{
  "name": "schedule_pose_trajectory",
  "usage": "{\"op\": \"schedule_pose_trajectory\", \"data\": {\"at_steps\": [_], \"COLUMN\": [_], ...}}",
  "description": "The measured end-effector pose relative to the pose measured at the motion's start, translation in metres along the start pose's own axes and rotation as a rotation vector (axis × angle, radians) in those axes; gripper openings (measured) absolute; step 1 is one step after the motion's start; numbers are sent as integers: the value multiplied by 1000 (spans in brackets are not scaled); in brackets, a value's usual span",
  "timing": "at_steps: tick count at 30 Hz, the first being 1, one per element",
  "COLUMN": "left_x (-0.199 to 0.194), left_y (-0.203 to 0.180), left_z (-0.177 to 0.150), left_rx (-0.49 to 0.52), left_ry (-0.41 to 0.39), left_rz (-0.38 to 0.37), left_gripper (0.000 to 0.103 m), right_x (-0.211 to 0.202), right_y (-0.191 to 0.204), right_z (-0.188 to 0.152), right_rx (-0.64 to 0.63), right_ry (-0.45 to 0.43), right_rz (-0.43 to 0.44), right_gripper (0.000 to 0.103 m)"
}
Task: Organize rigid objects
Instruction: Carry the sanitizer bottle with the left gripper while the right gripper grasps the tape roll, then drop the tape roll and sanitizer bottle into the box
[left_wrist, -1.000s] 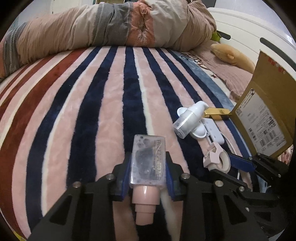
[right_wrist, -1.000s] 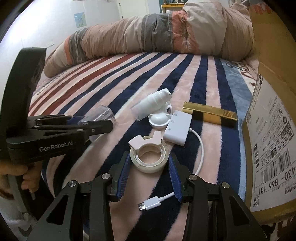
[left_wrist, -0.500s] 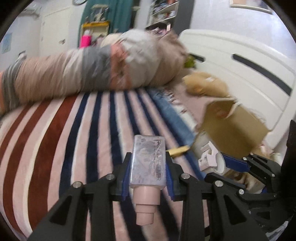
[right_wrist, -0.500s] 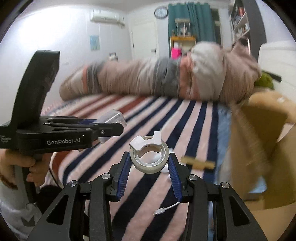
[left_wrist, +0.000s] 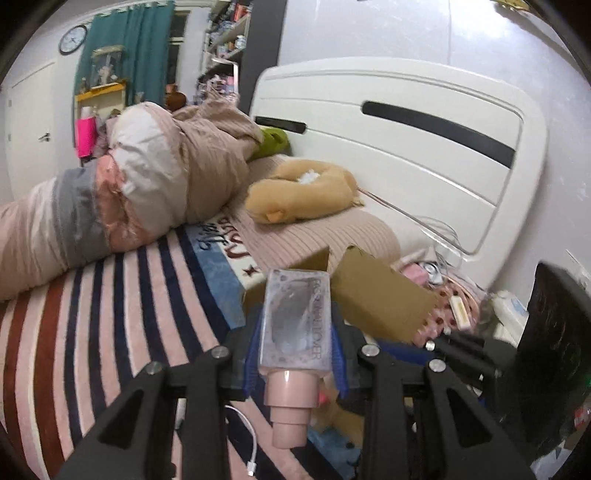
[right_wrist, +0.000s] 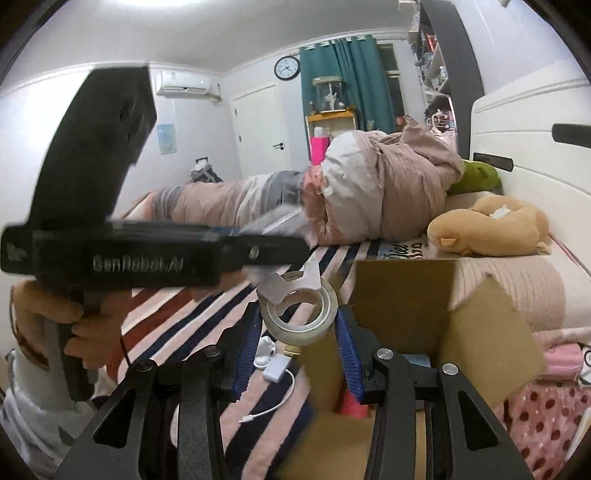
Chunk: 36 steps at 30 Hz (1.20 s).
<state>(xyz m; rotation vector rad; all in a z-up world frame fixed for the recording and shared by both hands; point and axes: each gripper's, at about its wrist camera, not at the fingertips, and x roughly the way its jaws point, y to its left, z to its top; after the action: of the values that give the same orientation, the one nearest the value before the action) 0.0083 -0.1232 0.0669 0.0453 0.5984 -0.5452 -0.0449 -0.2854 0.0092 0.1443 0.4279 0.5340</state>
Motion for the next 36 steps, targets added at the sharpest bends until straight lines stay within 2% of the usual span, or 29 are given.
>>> {"op": "schedule_pose_trajectory", "data": {"at_steps": [5, 8, 13, 20, 23, 27, 36], "left_x": [-9, -7, 10, 46, 59, 72, 93], "left_y": [16, 14, -7, -51, -63, -70, -73], "left_z": [0, 1, 5, 14, 15, 10, 0], "left_rx": [-34, -32, 2, 66, 85, 92, 109], "left_ry": [6, 18, 50, 115, 145, 180, 241], "left_rz": [30, 7, -42, -99, -98, -85, -64], "left_gripper": [29, 29, 29, 29, 29, 29, 29], "right_x": [14, 16, 4, 8, 10, 5, -2], "right_y": [-2, -6, -30, -63, -72, -86, -91], "right_z": [3, 5, -3, -27, -35, -42, -48], "right_rx": [-3, 7, 54, 32, 37, 66, 72], "right_ry": [27, 36, 54, 172, 186, 178, 166], "right_rz": [16, -3, -119, -253, -267, -269, -236], "right_gripper": [36, 36, 36, 37, 37, 47, 48]}}
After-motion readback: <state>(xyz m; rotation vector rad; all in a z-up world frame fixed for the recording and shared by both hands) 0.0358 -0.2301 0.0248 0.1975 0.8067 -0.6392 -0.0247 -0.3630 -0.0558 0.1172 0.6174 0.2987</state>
